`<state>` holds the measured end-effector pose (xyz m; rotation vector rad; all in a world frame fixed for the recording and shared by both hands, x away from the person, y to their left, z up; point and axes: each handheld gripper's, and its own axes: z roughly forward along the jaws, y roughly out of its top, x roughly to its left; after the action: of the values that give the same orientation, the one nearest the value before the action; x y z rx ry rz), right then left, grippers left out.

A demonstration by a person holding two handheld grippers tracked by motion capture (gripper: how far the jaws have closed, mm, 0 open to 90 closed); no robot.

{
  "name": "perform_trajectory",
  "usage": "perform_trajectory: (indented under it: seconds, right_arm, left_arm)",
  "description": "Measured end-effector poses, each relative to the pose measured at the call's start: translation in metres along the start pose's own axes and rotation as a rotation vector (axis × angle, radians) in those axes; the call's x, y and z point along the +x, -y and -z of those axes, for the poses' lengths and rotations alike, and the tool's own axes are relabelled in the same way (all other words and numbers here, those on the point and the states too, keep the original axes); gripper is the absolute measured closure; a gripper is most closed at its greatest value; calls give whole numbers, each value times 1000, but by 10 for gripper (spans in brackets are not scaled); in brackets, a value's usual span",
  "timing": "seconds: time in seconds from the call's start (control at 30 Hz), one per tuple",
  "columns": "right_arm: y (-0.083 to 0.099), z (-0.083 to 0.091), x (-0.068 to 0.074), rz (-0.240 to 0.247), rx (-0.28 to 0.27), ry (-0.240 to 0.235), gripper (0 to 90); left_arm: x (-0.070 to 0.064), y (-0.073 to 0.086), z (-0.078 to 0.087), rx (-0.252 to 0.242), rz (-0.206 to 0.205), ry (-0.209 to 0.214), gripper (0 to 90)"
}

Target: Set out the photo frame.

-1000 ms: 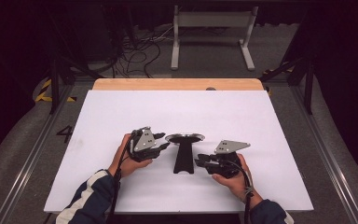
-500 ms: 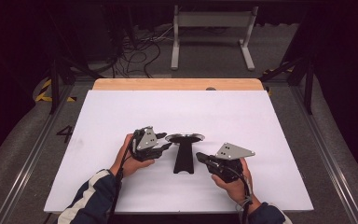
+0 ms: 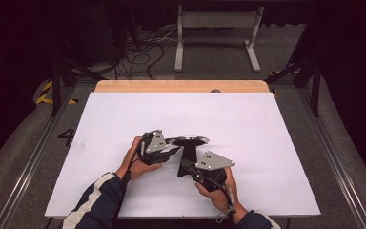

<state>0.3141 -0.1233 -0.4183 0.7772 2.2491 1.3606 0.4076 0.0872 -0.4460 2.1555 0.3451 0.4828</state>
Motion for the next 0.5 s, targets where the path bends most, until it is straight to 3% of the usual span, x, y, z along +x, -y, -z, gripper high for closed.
perform_trajectory:
  seconds: [0.23,0.5]
  right_arm:
    - [4,-22,8,-7,32,17,900]
    - [11,-32,17,31,58,87,900]
  left_arm:
    - [2,2,-1,-1,19,-4,725]
    - [2,2,0,6,7,-12,747]
